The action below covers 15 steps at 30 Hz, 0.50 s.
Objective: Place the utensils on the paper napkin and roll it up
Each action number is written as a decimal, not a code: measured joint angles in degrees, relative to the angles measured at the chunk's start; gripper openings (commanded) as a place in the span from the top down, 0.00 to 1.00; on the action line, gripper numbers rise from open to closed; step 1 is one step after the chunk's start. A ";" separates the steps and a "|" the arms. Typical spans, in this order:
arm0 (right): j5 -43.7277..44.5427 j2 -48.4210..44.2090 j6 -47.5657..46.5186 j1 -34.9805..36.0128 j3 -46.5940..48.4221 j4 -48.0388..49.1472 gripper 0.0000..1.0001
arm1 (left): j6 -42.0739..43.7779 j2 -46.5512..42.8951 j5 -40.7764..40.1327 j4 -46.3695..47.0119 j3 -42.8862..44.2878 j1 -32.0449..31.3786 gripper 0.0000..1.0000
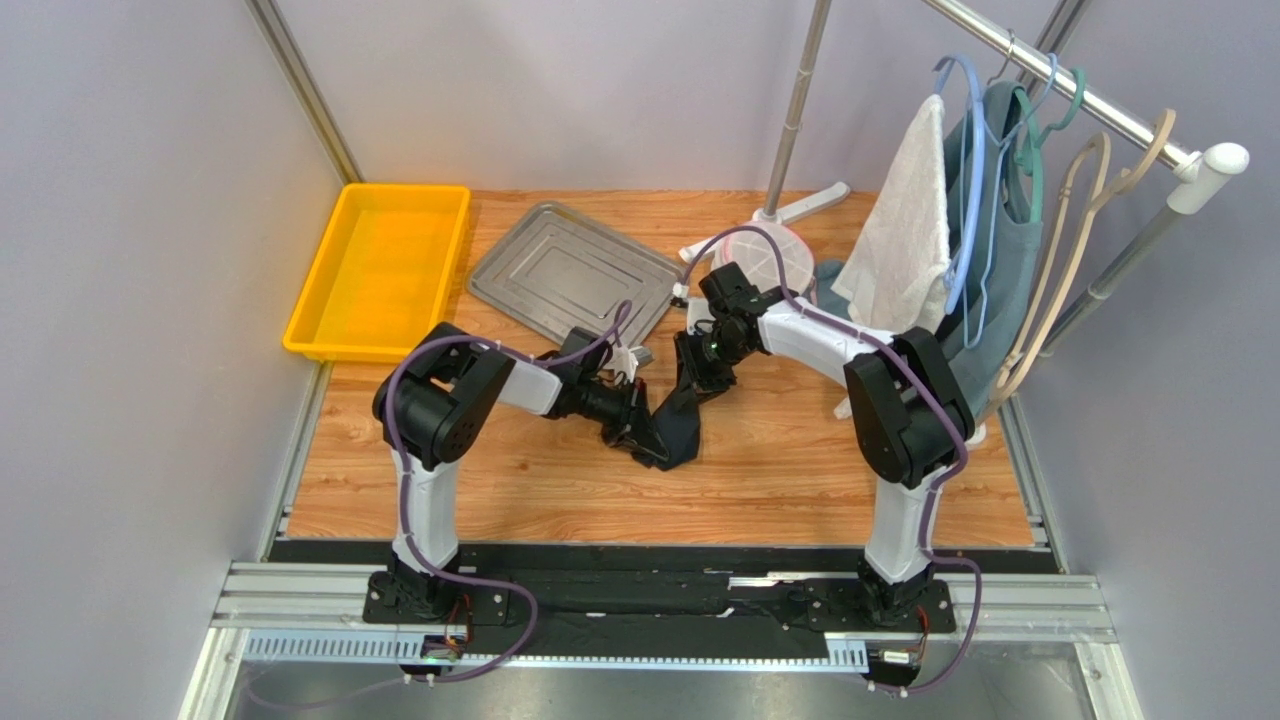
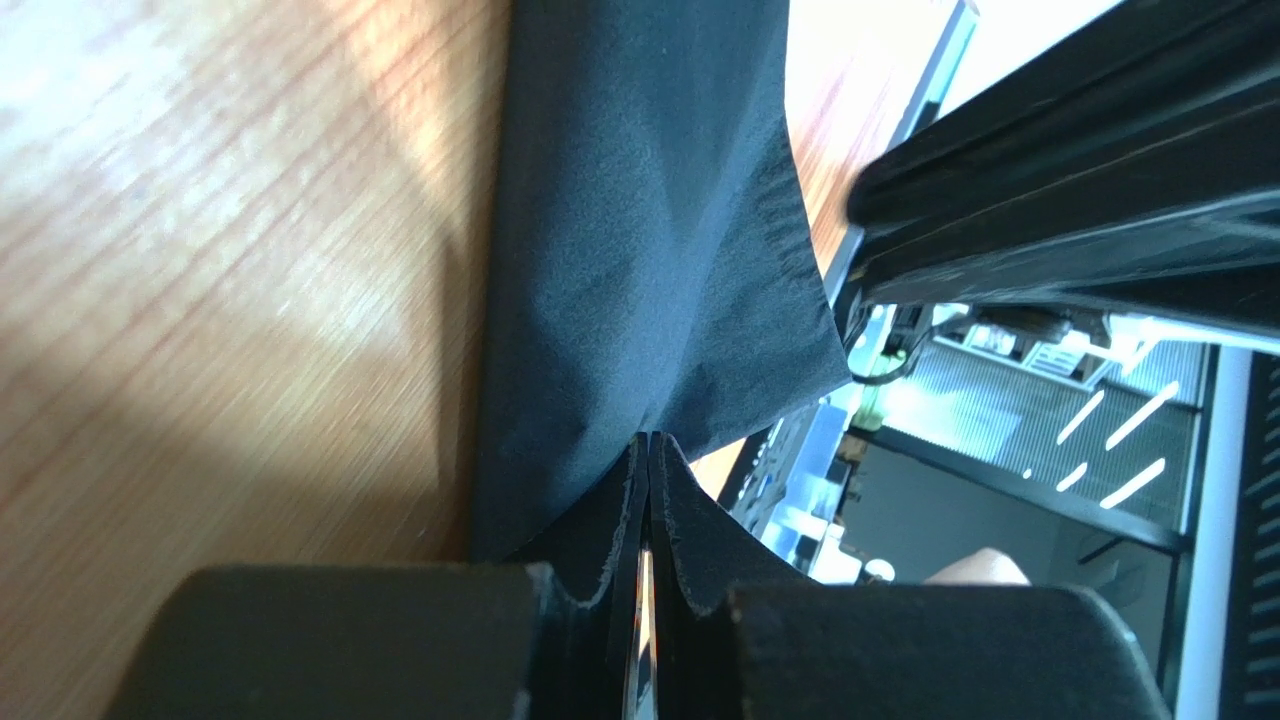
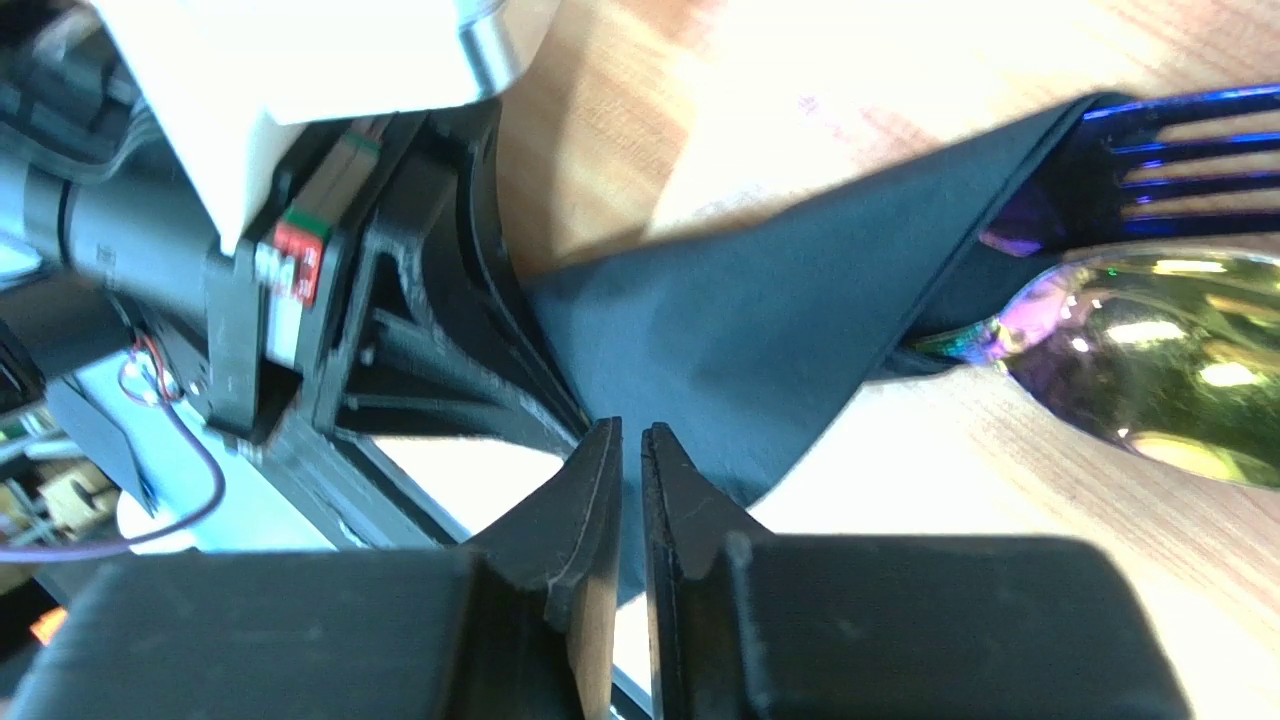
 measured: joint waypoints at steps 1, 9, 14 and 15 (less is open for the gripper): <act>0.11 0.37 0.70 0.00 0.00 0.28 0.87 | -0.63 0.04 -0.31 0.42 0.00 -0.24 0.92; 2.34 5.44 4.11 -0.02 0.17 1.55 0.84 | -3.26 0.04 -2.10 2.47 -0.04 -1.22 0.85; 3.26 5.53 2.97 0.72 0.48 1.57 0.85 | -3.23 -0.92 -2.99 2.08 -0.09 -1.40 0.74; 3.34 5.64 2.54 0.90 0.63 1.64 0.86 | -3.06 -1.60 -3.65 1.60 -0.17 -1.46 0.70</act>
